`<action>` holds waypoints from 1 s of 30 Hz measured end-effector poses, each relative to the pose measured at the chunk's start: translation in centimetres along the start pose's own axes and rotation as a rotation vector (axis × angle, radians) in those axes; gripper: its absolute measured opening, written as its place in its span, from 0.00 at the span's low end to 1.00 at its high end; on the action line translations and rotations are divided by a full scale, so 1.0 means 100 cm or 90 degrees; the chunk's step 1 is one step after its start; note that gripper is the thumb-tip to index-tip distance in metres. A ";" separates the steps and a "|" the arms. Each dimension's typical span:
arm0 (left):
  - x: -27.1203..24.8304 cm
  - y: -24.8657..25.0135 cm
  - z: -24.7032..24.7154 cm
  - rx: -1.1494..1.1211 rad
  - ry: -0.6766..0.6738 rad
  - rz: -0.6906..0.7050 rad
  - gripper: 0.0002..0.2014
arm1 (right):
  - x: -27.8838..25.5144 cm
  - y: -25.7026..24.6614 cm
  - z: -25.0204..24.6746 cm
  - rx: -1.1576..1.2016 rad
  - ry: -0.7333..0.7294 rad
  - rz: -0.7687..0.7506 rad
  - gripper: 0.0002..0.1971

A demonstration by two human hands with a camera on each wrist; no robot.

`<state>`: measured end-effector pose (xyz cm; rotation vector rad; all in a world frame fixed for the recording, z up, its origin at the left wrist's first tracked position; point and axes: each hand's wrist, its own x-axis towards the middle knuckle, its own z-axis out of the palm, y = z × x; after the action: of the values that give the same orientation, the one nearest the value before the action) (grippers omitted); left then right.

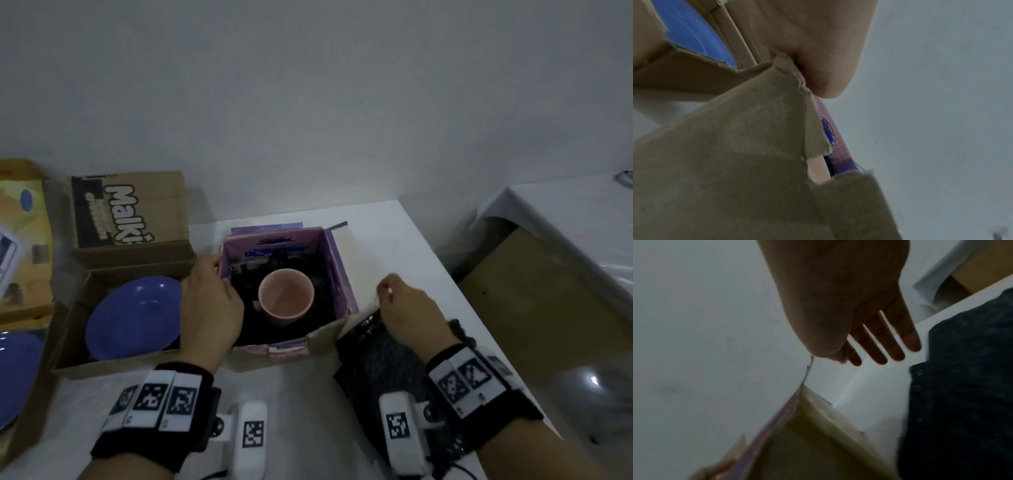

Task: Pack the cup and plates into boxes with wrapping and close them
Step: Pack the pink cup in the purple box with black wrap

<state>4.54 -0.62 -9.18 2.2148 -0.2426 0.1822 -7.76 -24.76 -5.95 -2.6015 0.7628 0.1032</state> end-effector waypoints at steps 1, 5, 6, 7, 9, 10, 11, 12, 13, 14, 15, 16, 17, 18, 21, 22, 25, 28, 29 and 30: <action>0.002 0.000 0.002 -0.009 0.001 -0.007 0.17 | -0.008 0.011 0.007 -0.056 -0.041 0.040 0.22; 0.002 -0.002 0.008 -0.033 0.016 -0.012 0.16 | -0.037 0.035 0.038 -0.104 -0.284 0.186 0.61; 0.001 -0.003 0.009 -0.036 0.017 -0.013 0.16 | -0.042 0.037 0.042 -0.093 -0.294 0.177 0.63; 0.001 -0.004 0.009 -0.041 0.016 -0.012 0.16 | -0.046 0.039 0.045 -0.088 -0.280 0.161 0.62; 0.001 -0.008 0.009 -0.048 0.010 -0.002 0.16 | -0.051 0.043 0.047 -0.082 -0.224 0.134 0.55; 0.001 -0.009 0.009 -0.051 0.008 0.000 0.16 | -0.053 0.045 0.047 -0.086 -0.192 0.124 0.52; 0.001 -0.009 0.010 -0.052 0.005 0.000 0.16 | -0.054 0.048 0.048 -0.096 -0.156 0.105 0.48; 0.000 -0.009 0.010 -0.055 0.003 -0.001 0.16 | -0.055 0.049 0.048 -0.108 -0.117 0.082 0.46; 0.000 -0.009 0.011 -0.058 0.001 -0.003 0.16 | -0.056 0.050 0.048 -0.123 -0.080 0.061 0.44; 0.000 -0.008 0.011 -0.061 0.002 -0.004 0.16 | -0.056 0.050 0.049 -0.137 -0.055 0.044 0.42; 0.000 -0.007 0.011 -0.064 0.003 -0.005 0.16 | -0.057 0.050 0.049 -0.145 -0.046 0.031 0.39; 0.000 -0.006 0.011 -0.069 0.003 -0.006 0.17 | -0.057 0.050 0.050 -0.140 -0.048 0.023 0.35; -0.001 -0.006 0.011 -0.075 0.002 -0.009 0.17 | -0.057 0.050 0.051 -0.124 -0.052 0.020 0.30; -0.001 -0.006 0.011 -0.080 -0.002 -0.012 0.17 | -0.058 0.050 0.050 -0.098 -0.055 0.024 0.26; -0.001 -0.007 0.011 -0.081 -0.002 -0.011 0.17 | -0.059 0.050 0.037 0.021 -0.016 0.040 0.11; -0.001 -0.007 0.012 -0.084 -0.001 -0.009 0.17 | -0.058 0.049 0.031 0.057 0.010 0.039 0.07; -0.002 -0.007 0.013 -0.090 0.000 -0.007 0.18 | -0.053 0.043 0.013 0.124 0.096 0.007 0.08; -0.002 -0.006 0.013 -0.098 -0.004 -0.012 0.18 | -0.045 0.042 0.001 0.176 0.129 0.002 0.07; -0.002 -0.006 0.014 -0.103 -0.006 -0.014 0.18 | -0.044 0.041 -0.002 0.195 0.140 0.016 0.06; -0.002 -0.007 0.014 -0.107 -0.006 -0.015 0.18 | -0.044 0.040 -0.004 0.215 0.157 0.028 0.08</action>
<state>4.52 -1.29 -10.58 2.0507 -0.2292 0.1344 -13.60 -25.80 -6.30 -2.2991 0.8402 -0.3128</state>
